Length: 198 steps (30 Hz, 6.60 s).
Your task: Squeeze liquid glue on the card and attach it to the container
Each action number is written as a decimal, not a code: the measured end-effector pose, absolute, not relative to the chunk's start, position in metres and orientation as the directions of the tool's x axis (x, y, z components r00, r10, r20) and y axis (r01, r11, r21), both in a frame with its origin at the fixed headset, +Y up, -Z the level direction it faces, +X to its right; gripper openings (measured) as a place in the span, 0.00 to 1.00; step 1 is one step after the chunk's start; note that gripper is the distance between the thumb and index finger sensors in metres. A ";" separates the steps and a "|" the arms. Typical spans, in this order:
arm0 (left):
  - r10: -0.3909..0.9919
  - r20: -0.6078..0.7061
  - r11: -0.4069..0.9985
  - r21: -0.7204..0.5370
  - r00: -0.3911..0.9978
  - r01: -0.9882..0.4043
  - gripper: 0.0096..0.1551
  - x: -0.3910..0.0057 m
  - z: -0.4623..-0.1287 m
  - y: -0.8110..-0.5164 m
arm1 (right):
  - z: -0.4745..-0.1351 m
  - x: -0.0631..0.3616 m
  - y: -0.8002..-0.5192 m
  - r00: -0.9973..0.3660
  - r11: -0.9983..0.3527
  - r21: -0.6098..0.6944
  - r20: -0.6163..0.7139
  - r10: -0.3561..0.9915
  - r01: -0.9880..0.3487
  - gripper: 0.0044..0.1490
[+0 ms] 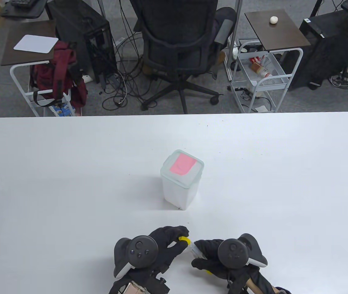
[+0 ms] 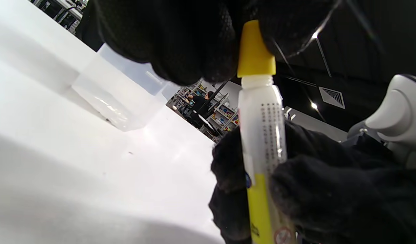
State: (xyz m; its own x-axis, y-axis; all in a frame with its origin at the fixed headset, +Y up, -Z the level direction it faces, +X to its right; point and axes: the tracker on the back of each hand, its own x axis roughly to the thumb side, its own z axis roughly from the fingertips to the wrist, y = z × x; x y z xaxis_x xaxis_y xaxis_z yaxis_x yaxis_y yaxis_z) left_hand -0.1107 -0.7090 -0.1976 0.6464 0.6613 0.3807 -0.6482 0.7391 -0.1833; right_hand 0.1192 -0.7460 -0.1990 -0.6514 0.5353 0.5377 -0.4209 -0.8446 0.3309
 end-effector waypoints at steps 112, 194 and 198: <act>0.773 0.363 0.592 -0.121 0.520 -0.797 0.28 -0.114 -0.202 -0.725 | -0.243 0.172 -0.745 -0.630 -0.643 0.059 0.154 0.761 -0.763 0.34; 0.043 0.177 0.993 0.098 0.983 -0.061 0.60 -0.144 -0.255 -0.714 | -0.276 0.244 -0.731 -0.991 -0.967 -0.234 -0.057 0.117 -0.101 0.60; 0.085 0.162 0.992 0.076 0.983 -0.098 0.60 -0.146 -0.253 -0.718 | -0.274 0.241 -0.734 -0.997 -0.975 -0.219 -0.063 0.047 -0.032 0.60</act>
